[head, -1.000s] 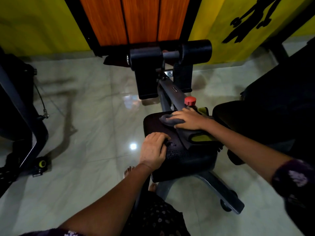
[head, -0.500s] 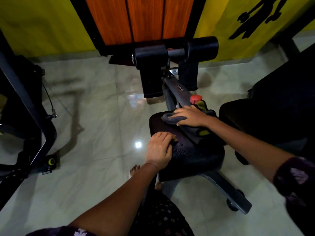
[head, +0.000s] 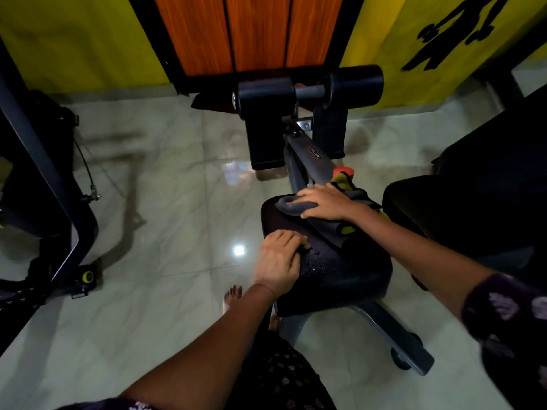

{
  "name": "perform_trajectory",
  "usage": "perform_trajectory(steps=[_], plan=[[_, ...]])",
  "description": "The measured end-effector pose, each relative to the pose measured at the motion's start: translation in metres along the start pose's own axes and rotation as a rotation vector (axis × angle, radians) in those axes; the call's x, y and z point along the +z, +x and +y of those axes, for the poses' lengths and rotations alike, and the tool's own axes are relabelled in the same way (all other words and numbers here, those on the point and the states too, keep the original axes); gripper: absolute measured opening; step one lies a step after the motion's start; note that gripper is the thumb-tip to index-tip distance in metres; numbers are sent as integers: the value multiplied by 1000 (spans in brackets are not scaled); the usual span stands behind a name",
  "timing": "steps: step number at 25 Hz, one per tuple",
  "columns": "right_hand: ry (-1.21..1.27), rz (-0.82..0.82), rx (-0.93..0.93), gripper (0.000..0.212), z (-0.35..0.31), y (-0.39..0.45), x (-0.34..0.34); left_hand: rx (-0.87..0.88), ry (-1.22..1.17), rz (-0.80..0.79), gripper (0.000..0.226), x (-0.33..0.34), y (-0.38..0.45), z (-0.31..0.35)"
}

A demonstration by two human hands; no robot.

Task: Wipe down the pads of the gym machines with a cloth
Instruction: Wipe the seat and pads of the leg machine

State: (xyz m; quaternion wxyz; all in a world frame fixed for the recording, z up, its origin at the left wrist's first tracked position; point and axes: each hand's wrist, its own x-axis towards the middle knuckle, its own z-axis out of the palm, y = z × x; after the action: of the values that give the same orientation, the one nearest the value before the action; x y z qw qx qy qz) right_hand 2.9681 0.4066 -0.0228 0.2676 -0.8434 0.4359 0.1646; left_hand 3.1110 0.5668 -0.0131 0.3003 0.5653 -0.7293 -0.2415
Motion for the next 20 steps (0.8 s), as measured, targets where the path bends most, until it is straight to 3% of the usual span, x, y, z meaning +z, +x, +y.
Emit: perform_trajectory(steps=[3,6,10,15,20], plan=[[85,-16,120,47,28,-3,-7,-4,-12,7,24,1,0,0],[-9,-15,250,42,22,22,-7,-1,-17,17,25,1,0,-2],[-68,12,126,49,-24,39,5,-9,-12,-6,27,2,1,-3],[27,16,44,48,-20,-24,-7,-26,7,-6,29,1,1,0],[-113,157,359,46,-25,-89,-3,-72,-34,14,29,0,1,3]])
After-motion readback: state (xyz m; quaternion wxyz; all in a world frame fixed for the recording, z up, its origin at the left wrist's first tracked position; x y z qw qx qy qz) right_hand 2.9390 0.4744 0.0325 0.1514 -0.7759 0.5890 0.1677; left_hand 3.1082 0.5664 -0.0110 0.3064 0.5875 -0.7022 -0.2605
